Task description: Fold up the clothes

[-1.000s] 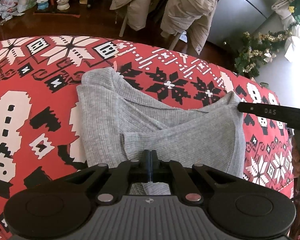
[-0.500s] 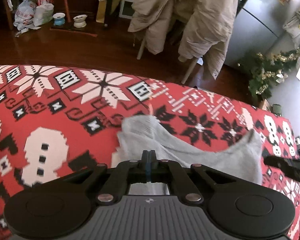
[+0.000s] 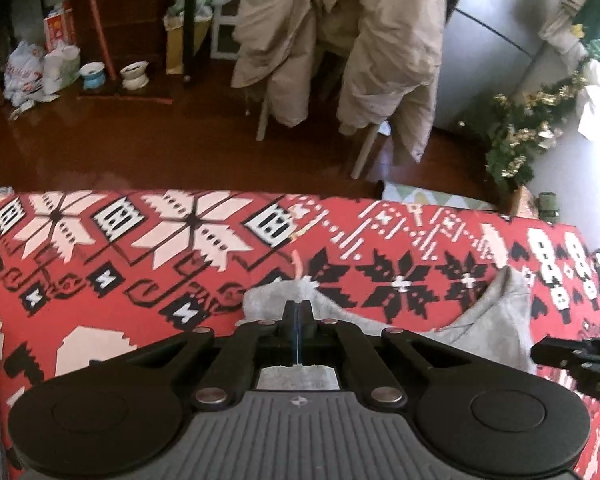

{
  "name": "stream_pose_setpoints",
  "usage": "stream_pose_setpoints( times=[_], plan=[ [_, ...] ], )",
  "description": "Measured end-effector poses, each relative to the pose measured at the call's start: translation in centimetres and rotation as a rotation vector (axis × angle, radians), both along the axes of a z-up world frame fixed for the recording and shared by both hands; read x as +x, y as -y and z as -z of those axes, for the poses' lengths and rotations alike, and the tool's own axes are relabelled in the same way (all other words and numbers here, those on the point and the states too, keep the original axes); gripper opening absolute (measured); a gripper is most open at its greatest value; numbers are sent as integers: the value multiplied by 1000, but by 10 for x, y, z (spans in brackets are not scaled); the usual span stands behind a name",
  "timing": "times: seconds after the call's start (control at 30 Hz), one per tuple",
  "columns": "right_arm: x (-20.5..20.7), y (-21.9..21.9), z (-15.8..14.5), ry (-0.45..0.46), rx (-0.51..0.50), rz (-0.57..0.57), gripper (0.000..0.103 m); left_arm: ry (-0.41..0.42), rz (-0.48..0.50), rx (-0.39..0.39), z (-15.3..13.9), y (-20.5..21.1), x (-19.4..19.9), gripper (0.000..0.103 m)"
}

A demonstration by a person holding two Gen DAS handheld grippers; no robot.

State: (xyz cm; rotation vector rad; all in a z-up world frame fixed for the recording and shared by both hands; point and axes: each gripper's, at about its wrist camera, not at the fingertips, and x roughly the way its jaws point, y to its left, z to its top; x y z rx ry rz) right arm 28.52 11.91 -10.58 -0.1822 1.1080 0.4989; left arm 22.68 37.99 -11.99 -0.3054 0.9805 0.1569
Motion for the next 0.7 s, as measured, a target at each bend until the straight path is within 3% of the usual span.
stream_pose_setpoints(
  times=[0.33, 0.63, 0.7],
  plan=[
    [8, -2, -1, 43, 0, 8, 11, -3, 14, 31, 14, -12, 28, 0],
    [72, -4, 24, 62, 19, 71, 11, 12, -19, 13, -8, -21, 6, 1],
    [68, -1, 17, 63, 29, 71, 11, 5, -31, 19, -14, -21, -4, 3]
  ],
)
